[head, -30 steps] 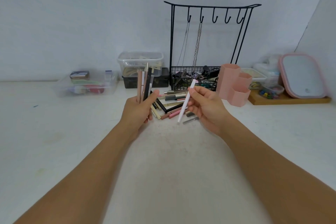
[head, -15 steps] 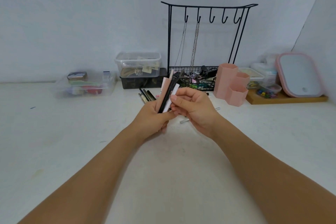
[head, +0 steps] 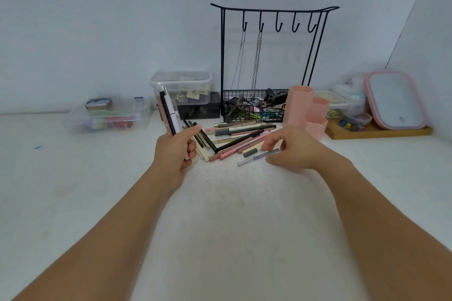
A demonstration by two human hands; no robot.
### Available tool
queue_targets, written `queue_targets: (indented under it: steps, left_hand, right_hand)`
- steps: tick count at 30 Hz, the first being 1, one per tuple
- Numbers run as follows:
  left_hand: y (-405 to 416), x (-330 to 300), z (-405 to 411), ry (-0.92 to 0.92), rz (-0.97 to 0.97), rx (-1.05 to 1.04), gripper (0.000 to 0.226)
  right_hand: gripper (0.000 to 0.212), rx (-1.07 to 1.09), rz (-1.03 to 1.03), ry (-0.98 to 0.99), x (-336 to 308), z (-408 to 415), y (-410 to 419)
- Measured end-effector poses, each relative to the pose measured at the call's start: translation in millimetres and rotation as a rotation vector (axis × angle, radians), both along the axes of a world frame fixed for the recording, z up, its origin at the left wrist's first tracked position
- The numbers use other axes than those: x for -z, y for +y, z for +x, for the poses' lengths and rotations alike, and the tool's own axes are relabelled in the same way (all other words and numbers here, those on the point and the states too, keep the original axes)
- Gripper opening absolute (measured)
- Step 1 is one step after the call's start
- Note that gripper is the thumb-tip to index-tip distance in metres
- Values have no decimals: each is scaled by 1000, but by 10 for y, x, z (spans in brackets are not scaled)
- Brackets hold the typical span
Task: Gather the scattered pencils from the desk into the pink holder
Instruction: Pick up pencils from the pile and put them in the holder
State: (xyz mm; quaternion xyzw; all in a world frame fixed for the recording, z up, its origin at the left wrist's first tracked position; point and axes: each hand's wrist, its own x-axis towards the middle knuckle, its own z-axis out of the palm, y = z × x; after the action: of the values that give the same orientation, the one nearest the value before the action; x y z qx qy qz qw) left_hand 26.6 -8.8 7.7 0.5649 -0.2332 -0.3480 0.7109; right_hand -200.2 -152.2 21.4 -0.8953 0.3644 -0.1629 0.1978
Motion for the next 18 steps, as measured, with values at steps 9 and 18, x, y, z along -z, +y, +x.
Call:
queue_targets:
  steps: [9, 18]
  left_hand:
    - [-18, 11, -14, -67, 37, -66, 32]
    - [1, 0, -15, -78, 57, 30, 39]
  right_hand:
    - [4, -74, -42, 1, 40, 82, -1]
    - [8, -113, 505, -754, -161, 388, 355]
